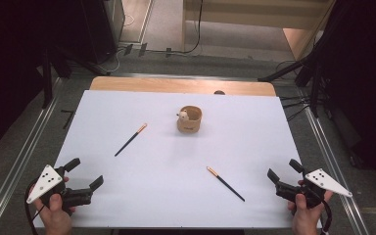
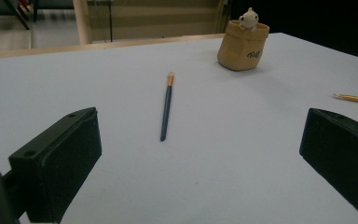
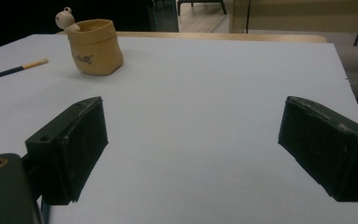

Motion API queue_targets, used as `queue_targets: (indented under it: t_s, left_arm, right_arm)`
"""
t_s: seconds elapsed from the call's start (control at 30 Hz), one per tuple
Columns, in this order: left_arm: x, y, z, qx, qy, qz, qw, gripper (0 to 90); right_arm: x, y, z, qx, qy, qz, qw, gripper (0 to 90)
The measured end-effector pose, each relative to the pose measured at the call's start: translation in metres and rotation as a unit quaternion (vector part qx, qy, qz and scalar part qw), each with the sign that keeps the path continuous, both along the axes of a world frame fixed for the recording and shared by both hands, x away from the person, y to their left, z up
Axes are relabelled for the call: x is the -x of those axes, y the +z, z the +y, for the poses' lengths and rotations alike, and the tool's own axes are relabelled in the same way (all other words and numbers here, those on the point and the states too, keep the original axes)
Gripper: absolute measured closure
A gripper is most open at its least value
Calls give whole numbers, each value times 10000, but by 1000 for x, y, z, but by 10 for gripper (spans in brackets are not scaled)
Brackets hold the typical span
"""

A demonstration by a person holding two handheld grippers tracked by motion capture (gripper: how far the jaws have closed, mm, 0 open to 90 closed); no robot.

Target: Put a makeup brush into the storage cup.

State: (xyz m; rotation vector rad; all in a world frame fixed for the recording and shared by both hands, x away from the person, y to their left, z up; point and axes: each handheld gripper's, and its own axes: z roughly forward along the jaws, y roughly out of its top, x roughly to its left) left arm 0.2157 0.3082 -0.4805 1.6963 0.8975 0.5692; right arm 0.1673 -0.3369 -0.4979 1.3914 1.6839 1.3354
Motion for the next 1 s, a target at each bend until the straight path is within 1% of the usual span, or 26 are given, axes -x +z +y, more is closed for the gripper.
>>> queue_targets:
  t_s: [0.13, 0.33, 0.43, 0.5, 0.57, 0.67, 0.8, 0.9, 1.0]
  left_arm:
    - [0, 1, -1, 6, 31, -18, 10000, 0]
    - [0, 3, -7, -107, 38, -55, 9999, 0]
    - [-1, 5, -9, -75, 27, -99, 9999, 0]
    - [-1, 5, -11, -111, 14, -95, 9999, 0]
    - [0, 4, -13, -147, -3, -92, 9999, 0]
    - [1, 4, -14, -130, -18, -96, 9999, 0]
    - [2, 4, -13, -203, -37, -110, 9997, 0]
    - [2, 4, -11, -171, -57, -127, 9998, 0]
    - [2, 4, -11, -142, -82, -105, 9998, 0]
  right_arm:
    - [3, 2, 4, 164, -16, -85, 9998, 87]
    - [6, 5, 9, 369, 45, -55, 9993, 89]
    - [8, 6, 12, 349, 58, -44, 9994, 98]
    - [8, 7, 14, 379, 83, 6, 9992, 138]
    - [9, 8, 16, 451, 113, -9, 9989, 136]
    - [9, 10, 17, 466, 154, -20, 9988, 136]
    - [5, 11, 20, 507, 237, 8, 9984, 137]
    - [3, 11, 24, 589, 286, 56, 9978, 138]
    - [2, 13, 27, 574, 313, 112, 9978, 138]
